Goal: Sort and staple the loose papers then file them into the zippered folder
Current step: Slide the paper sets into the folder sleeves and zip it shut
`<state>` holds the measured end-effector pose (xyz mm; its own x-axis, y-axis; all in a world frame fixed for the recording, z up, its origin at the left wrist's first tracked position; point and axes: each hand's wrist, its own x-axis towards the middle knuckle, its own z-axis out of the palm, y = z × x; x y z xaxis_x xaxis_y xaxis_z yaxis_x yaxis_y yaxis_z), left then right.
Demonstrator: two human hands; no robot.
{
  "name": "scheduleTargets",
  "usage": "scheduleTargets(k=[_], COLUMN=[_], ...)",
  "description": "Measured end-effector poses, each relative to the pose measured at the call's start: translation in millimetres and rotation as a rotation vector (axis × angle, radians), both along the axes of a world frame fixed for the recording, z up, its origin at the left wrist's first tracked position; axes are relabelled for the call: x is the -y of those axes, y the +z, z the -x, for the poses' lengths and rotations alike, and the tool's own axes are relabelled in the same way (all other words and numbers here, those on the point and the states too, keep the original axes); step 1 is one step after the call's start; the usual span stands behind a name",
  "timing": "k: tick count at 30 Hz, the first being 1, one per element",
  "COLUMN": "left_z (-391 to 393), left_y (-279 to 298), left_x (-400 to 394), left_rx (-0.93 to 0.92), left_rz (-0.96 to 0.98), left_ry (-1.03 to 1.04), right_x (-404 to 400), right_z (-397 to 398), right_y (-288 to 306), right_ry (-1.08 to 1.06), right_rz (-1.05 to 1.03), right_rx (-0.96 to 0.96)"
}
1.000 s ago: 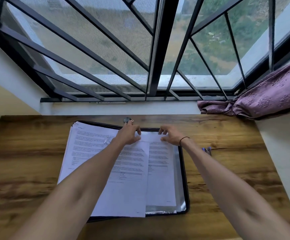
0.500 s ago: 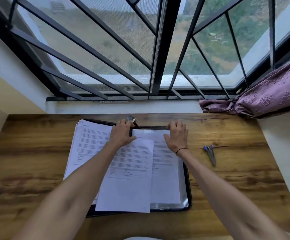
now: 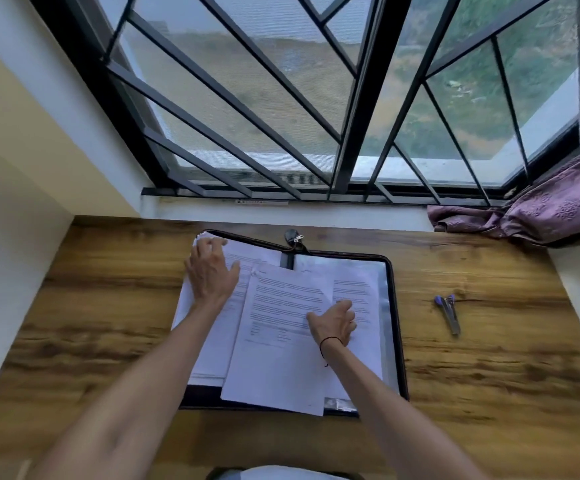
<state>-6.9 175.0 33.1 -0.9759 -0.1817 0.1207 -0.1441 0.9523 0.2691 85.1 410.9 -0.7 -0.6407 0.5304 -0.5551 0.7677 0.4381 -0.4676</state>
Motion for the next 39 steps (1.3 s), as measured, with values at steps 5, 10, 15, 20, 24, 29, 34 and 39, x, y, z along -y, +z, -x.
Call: scheduleTargets(k=[5, 10, 15, 20, 24, 29, 34, 39], left_z=[-15.8, -30.8, -39.8, -41.0, -40.8, -50.5, -53.6, -47.0], left_y=[3.0, -3.6, -6.4, -14.2, -14.4, -20.5, -11.5, 1.6], left_x=[32.3, 62.3, 72.3, 74.7, 67.2, 62.3, 60.7, 67.0], left_rx=[0.006, 0.067, 0.067, 0.081, 0.139, 0.126, 0.008, 0.235], left_rz=[-0.219, -0.55, -0.632, -0.697, -0.665, -0.488, -0.278, -0.551], left_ry=[0.234, 0.224, 0.129, 0.15, 0.185, 0.133, -0.014, -0.212], right_x=[23.6, 43.9, 83.7, 109.5, 115.4, 114.8, 106.4, 90.0], right_z=[8.6, 20.9, 43.3, 49.6, 40.3, 41.5, 50.7, 50.1], right_y=[-3.8, 7.7, 16.2, 24.2, 16.3, 17.5, 12.8, 2.5], right_ry=[-0.139, -0.059, 0.074, 0.144, 0.286, 0.237, 0.178, 0.17], right_rz=[0.109, 0.259, 0.287, 0.155, 0.017, 0.066, 0.118, 0.278], right_rx=[-0.045, -0.186, -0.124, 0.038, -0.018, 0.022, 0.051, -0.095])
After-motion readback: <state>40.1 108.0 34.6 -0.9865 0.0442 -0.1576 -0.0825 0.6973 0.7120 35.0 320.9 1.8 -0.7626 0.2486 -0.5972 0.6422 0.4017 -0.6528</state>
